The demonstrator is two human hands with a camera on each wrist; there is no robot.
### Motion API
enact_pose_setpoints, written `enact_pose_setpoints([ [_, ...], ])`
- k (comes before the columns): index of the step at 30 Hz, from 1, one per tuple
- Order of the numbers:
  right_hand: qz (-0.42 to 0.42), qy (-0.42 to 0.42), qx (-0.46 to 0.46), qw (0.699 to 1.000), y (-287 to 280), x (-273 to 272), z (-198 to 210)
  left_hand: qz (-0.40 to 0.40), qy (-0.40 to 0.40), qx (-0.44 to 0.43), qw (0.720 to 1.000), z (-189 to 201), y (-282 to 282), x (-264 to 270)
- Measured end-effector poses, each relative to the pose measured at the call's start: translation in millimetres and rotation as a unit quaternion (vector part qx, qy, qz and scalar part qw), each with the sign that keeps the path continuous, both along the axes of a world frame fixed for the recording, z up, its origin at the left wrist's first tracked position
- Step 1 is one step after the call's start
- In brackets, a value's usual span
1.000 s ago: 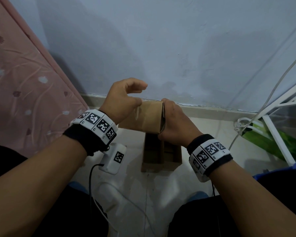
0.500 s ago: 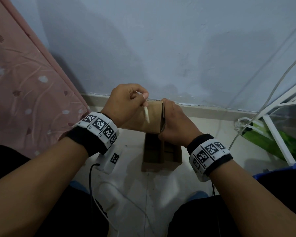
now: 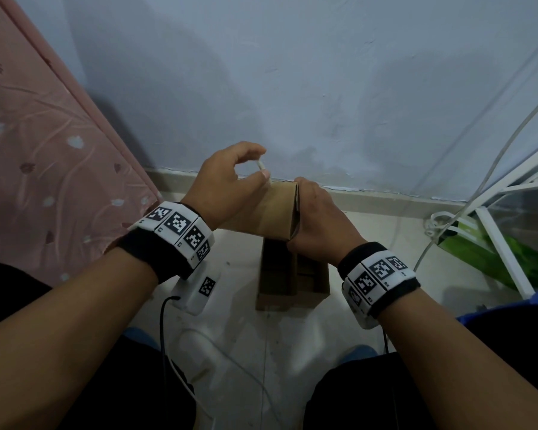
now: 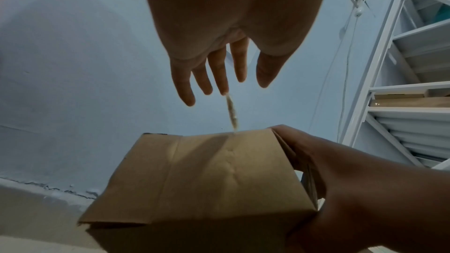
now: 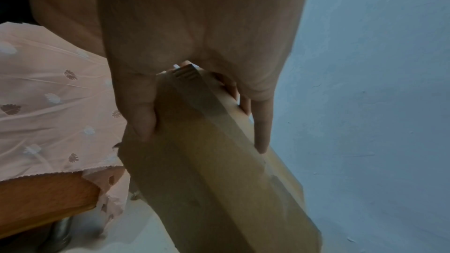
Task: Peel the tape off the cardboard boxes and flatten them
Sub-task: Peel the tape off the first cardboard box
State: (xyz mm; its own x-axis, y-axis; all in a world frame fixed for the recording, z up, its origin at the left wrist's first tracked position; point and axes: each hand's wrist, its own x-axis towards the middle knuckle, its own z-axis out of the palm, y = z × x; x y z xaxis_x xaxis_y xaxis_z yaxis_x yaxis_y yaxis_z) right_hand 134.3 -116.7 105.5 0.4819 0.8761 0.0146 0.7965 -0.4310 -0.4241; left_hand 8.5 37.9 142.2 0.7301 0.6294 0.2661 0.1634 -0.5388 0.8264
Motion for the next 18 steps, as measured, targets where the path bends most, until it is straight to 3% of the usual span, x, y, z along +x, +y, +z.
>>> enact_pose_setpoints([
  [10, -0.137, -0.079, -0.002, 0.987, -2.6, 9.2, -3.1, 0.072, -0.005, 0.017, 0.997, 4.6, -1.0, -3.3],
  [14, -0.152, -0.114, 0.003, 0.982, -2.8, 8.6, -2.3, 0.068, 0.013, 0.002, 0.998, 4.4, -1.8, -3.2],
  [18, -0.171, -0.095, 0.001, 0.981, -2.1, 9.5, -1.7, 0.052, 0.027, -0.013, 0.998, 5.3, -5.0, -5.0],
])
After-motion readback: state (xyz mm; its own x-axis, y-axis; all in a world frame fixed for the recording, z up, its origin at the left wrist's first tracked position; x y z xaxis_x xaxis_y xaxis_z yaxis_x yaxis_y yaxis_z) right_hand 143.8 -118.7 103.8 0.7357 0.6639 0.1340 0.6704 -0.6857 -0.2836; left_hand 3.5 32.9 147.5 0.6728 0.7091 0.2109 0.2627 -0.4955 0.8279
